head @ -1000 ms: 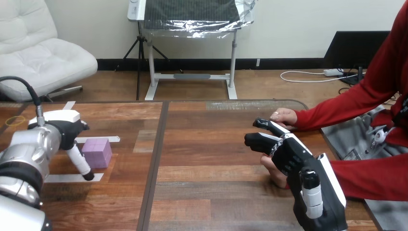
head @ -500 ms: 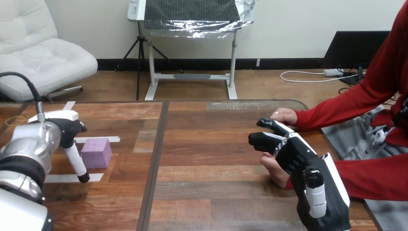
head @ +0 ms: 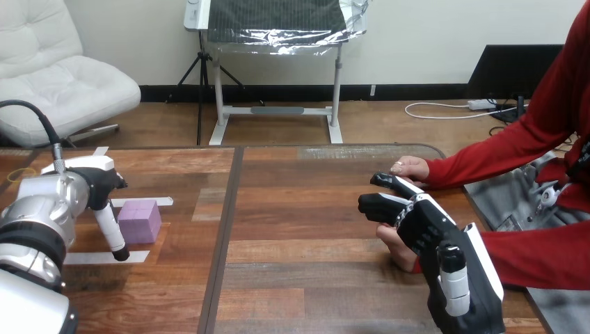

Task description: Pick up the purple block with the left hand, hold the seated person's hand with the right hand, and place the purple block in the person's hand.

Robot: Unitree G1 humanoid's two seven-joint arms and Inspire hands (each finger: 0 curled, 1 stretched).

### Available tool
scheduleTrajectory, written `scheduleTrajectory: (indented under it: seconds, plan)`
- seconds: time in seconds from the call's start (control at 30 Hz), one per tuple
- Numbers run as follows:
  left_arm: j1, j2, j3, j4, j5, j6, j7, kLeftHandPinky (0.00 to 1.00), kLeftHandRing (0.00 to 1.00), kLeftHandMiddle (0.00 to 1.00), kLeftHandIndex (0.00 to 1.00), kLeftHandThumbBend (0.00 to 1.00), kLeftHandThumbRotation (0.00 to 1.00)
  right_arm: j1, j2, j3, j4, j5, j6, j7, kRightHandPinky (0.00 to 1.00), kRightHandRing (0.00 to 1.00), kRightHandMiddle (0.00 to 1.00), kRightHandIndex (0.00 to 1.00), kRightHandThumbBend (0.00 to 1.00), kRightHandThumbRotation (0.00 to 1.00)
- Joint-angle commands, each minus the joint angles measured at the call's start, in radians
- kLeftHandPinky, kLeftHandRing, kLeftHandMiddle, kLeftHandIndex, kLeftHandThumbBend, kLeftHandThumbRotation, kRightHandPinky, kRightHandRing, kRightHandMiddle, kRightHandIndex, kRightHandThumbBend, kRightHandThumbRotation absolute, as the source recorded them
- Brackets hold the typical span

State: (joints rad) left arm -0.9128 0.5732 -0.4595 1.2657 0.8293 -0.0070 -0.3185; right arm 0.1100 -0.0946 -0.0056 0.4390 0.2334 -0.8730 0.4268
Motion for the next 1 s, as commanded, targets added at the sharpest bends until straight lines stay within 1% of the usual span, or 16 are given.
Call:
scheduleTrajectory:
  seconds: [0.0, 0.1, 0.23, 0.47, 0.6, 0.7, 0.97]
  plan:
    - [-0.068, 0.011, -0.018, -0.008, -0.008, -0.015, 0.024, 0.81, 0.99, 0.98, 0.95, 1.00, 0.10, -0.070, 0.010, -0.006, -0.012, 0.004, -0.017, -0.002, 0.78, 0.75, 0.74, 0.82, 0.95, 1.00]
    - [-0.064, 0.011, -0.018, -0.009, -0.011, -0.020, 0.030, 0.83, 1.00, 0.98, 0.95, 1.00, 0.11, -0.068, 0.011, -0.005, -0.015, -0.001, -0.012, -0.003, 0.78, 0.75, 0.74, 0.82, 0.96, 1.00]
    - [-0.058, 0.011, -0.005, -0.009, -0.029, -0.029, 0.034, 0.84, 1.00, 0.98, 0.95, 1.00, 0.13, -0.070, 0.011, -0.005, -0.011, -0.001, -0.015, 0.003, 0.78, 0.76, 0.74, 0.82, 0.96, 1.00]
    - [-0.048, 0.011, 0.014, -0.013, -0.068, -0.041, 0.041, 0.85, 1.00, 0.98, 0.94, 1.00, 0.12, -0.070, 0.010, -0.002, -0.011, 0.005, -0.016, 0.015, 0.80, 0.76, 0.75, 0.83, 0.96, 1.00]
    - [-0.042, 0.012, 0.012, -0.014, -0.081, -0.053, 0.051, 0.85, 1.00, 0.97, 0.93, 1.00, 0.11, -0.070, 0.011, -0.004, -0.010, 0.004, -0.013, 0.015, 0.80, 0.76, 0.74, 0.83, 0.96, 1.00]
    - [-0.035, 0.012, 0.019, -0.015, -0.099, -0.064, 0.064, 0.84, 0.99, 0.96, 0.93, 1.00, 0.10, -0.072, 0.010, -0.006, -0.004, 0.003, -0.020, 0.019, 0.80, 0.76, 0.74, 0.82, 0.95, 1.00]
    - [-0.026, 0.006, 0.015, -0.016, -0.117, -0.078, 0.085, 0.83, 0.97, 0.93, 0.90, 1.00, 0.09, -0.073, 0.010, -0.008, -0.003, -0.007, -0.023, 0.016, 0.80, 0.75, 0.74, 0.82, 0.95, 1.00]
